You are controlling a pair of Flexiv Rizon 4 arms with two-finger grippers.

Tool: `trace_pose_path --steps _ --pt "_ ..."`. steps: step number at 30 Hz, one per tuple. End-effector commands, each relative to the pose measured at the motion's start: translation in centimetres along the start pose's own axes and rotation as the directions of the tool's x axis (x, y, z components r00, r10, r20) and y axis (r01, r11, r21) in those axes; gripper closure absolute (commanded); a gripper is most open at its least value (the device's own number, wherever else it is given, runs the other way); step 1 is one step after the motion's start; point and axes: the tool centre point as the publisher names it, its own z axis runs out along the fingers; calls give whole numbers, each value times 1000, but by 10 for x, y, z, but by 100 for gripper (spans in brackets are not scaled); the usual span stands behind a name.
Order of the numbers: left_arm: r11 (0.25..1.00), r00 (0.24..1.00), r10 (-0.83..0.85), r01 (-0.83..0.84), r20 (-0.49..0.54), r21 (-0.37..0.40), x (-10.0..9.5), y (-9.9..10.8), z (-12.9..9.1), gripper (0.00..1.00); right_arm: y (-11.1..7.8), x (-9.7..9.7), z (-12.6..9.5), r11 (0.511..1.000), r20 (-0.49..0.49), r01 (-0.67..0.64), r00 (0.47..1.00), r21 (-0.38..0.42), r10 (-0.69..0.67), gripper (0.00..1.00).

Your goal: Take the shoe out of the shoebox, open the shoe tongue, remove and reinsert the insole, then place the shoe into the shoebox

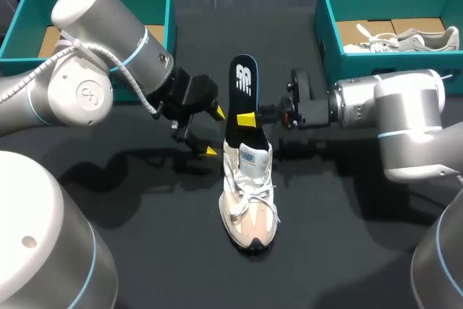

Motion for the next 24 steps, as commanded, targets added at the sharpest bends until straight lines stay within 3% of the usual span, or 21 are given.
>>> trace_pose_path --steps 1,12,24 --pt "1000 1000 1 -1 2 -1 1 0 0 0 3 -4 -2 1000 -22 -5 1000 9 5 100" --pt "1000 1000 1 -1 2 -1 1 0 0 0 -17 -1 1 997 -66 -72 995 -26 70 100" --pt "1000 1000 1 -1 2 -1 1 0 0 0 -46 13 6 986 -39 -162 986 -32 161 100"
